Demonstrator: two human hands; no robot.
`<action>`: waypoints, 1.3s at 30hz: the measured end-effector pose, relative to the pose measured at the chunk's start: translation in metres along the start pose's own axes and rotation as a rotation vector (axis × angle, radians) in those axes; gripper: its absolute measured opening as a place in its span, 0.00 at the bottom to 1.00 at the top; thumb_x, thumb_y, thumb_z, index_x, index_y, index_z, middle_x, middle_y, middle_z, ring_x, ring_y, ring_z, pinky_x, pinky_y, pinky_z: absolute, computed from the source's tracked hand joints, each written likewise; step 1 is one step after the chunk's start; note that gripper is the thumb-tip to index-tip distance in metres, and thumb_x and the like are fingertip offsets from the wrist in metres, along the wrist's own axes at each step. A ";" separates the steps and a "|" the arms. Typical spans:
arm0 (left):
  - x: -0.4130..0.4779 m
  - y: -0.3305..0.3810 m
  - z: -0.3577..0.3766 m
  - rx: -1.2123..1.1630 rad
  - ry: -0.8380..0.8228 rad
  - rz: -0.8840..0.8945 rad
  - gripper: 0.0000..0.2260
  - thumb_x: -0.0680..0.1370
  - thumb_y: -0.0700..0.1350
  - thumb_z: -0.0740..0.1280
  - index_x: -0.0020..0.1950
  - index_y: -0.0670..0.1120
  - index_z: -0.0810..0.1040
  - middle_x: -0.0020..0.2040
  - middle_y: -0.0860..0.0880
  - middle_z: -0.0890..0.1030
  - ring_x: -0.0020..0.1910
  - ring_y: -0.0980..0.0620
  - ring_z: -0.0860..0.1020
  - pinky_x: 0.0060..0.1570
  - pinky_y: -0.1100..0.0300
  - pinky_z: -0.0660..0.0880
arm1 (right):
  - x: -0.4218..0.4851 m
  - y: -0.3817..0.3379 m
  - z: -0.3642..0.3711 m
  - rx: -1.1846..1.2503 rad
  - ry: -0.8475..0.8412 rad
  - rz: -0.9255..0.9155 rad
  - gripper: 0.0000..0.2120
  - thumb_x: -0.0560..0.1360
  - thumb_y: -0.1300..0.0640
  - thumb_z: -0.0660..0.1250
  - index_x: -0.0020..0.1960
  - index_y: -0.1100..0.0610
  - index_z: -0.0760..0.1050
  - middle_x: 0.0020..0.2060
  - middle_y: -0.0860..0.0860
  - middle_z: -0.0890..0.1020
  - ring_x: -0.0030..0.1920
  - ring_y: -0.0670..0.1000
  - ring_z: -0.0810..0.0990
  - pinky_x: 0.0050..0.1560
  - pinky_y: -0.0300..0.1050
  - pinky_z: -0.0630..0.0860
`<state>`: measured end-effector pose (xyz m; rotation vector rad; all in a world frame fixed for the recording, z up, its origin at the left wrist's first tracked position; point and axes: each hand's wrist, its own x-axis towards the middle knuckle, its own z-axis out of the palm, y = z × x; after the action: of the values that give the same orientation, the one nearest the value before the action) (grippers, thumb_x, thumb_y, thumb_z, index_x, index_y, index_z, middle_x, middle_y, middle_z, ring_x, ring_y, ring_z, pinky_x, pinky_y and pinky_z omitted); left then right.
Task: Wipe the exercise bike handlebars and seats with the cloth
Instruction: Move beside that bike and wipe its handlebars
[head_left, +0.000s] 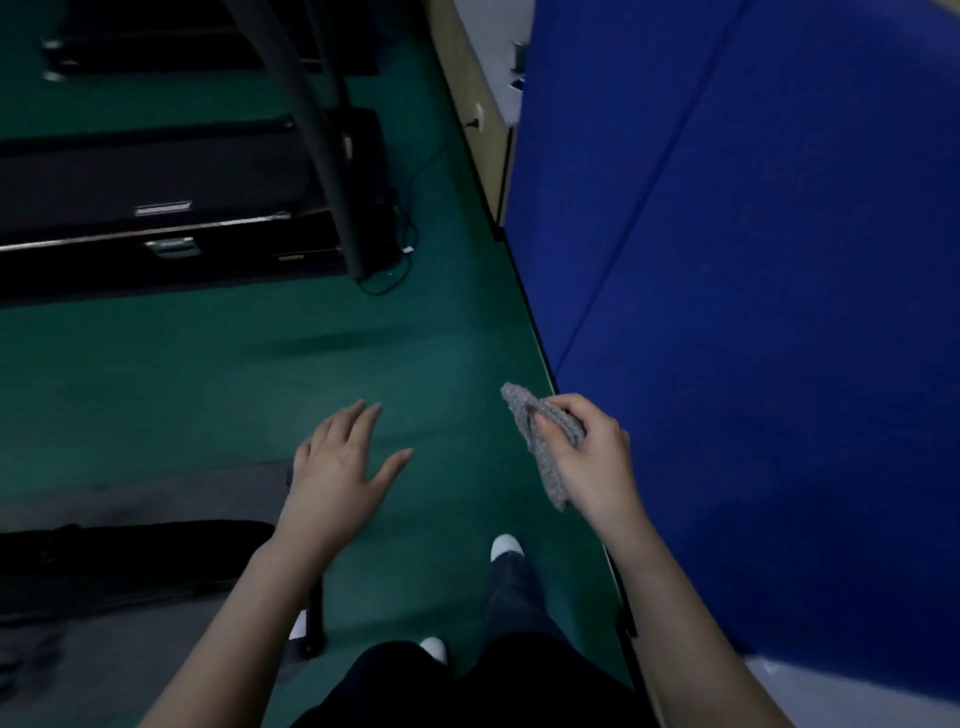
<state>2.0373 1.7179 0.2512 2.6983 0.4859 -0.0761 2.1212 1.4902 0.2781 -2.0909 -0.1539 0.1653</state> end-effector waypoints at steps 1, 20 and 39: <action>0.008 0.003 -0.002 -0.012 0.025 -0.042 0.29 0.77 0.58 0.64 0.73 0.46 0.65 0.73 0.46 0.66 0.72 0.46 0.62 0.68 0.48 0.59 | 0.016 -0.002 0.000 -0.012 -0.033 -0.013 0.02 0.76 0.56 0.68 0.49 0.50 0.77 0.40 0.40 0.79 0.41 0.34 0.77 0.36 0.26 0.71; 0.134 0.025 -0.020 -0.045 0.214 -0.373 0.29 0.76 0.61 0.62 0.73 0.48 0.65 0.74 0.49 0.64 0.73 0.48 0.61 0.69 0.50 0.57 | 0.238 -0.048 0.019 -0.021 -0.319 -0.208 0.03 0.76 0.59 0.68 0.48 0.52 0.77 0.40 0.44 0.80 0.41 0.46 0.79 0.38 0.36 0.74; 0.258 -0.100 -0.096 -0.104 0.325 -0.484 0.29 0.77 0.61 0.59 0.74 0.49 0.63 0.75 0.50 0.62 0.74 0.51 0.58 0.70 0.54 0.54 | 0.344 -0.168 0.195 -0.055 -0.485 -0.339 0.04 0.75 0.61 0.68 0.48 0.57 0.80 0.42 0.48 0.83 0.45 0.48 0.80 0.46 0.40 0.73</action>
<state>2.2436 1.9255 0.2713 2.4406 1.1971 0.2509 2.4170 1.8002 0.3073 -2.0102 -0.8056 0.4631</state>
